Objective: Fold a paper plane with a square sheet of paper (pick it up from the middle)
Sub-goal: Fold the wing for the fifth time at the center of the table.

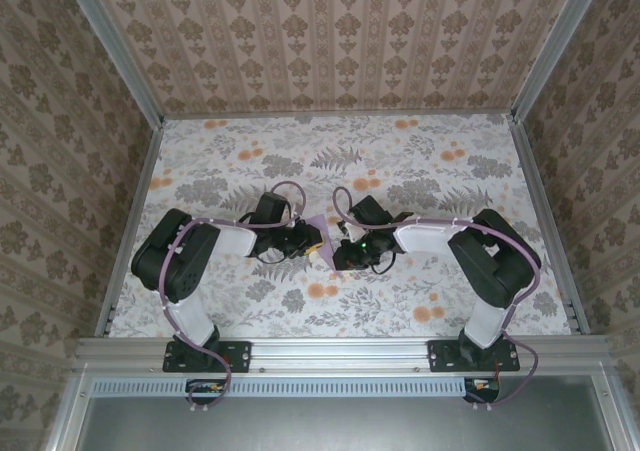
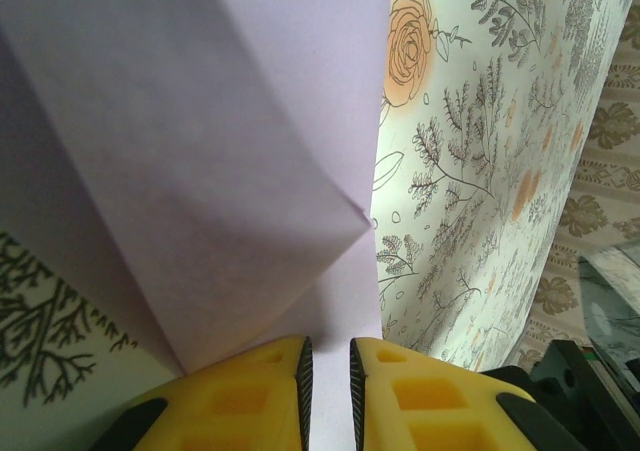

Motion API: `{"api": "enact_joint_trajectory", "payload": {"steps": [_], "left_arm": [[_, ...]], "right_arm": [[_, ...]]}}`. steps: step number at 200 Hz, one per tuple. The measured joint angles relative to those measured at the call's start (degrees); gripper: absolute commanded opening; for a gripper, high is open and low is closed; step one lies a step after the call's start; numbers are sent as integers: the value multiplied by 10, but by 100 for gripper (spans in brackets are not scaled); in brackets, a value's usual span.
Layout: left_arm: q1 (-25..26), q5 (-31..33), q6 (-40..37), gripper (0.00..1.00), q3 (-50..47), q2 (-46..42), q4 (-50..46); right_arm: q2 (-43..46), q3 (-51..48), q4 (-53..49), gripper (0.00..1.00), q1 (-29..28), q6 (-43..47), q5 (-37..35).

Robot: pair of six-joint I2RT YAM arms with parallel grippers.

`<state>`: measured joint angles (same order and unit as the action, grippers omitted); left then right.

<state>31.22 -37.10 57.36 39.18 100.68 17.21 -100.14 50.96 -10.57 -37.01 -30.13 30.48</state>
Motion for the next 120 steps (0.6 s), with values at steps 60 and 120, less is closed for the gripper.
{"api": "enact_joint_trajectory", "payload": {"steps": [60, 120], "left_arm": [[0, 0, 0, 21, -2, 0, 4], [0, 0, 0, 21, -2, 0, 4]], "right_arm": [[4, -10, -4, 11, 0, 2, 0], [-19, -9, 5, 8, 2, 2, 13]]}}
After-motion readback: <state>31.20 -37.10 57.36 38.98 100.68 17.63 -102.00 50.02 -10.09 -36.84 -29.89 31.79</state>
